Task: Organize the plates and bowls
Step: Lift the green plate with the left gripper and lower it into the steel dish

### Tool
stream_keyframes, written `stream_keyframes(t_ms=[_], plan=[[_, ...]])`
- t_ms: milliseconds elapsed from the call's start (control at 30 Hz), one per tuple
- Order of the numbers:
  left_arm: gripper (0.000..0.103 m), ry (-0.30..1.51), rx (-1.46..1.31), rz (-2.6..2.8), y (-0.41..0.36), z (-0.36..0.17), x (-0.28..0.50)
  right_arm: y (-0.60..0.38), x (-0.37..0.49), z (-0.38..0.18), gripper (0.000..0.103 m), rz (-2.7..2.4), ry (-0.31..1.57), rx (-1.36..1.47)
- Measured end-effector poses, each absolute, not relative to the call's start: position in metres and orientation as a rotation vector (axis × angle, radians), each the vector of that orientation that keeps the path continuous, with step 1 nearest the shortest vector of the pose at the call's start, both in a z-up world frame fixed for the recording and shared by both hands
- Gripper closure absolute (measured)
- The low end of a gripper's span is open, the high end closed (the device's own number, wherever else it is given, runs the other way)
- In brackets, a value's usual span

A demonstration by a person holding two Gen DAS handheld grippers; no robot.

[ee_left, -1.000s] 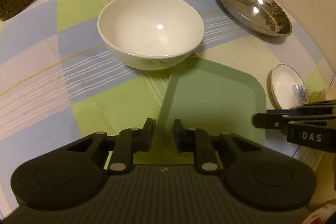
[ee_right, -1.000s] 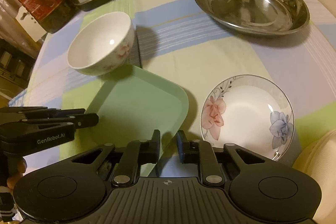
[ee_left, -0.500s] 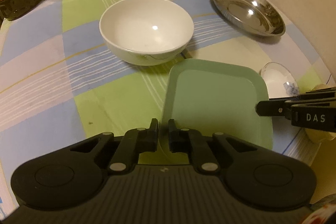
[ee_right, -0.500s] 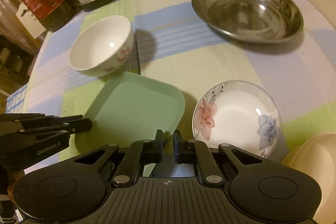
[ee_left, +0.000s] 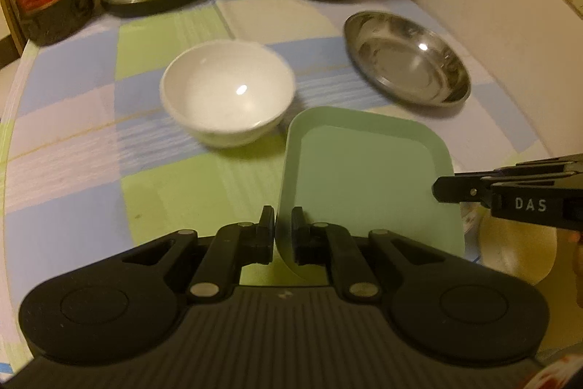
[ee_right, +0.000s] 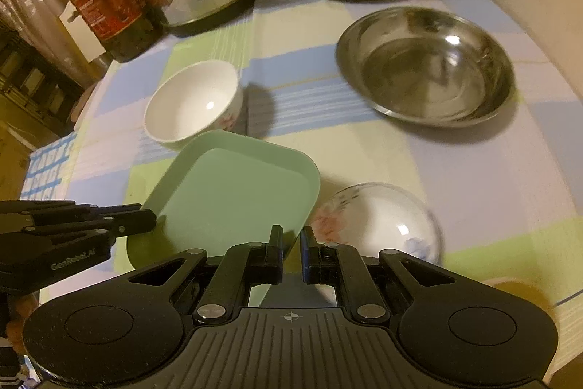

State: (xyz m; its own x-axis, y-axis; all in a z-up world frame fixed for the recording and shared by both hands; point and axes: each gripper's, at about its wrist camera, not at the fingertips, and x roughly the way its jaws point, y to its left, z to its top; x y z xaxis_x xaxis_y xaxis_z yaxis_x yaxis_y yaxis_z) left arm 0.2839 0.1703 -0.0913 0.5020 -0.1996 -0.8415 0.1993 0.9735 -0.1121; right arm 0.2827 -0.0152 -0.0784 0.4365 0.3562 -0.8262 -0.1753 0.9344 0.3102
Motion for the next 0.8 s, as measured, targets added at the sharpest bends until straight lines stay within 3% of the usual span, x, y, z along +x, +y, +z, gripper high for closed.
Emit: stream_keyframes(t_ms=[800], plan=[[0.095, 0.946, -0.041, -0.253, 0.025, -0.087, 0.356, -0.153, 0.375, -0.066, 0.093, 0.311, 0.914, 0.087]])
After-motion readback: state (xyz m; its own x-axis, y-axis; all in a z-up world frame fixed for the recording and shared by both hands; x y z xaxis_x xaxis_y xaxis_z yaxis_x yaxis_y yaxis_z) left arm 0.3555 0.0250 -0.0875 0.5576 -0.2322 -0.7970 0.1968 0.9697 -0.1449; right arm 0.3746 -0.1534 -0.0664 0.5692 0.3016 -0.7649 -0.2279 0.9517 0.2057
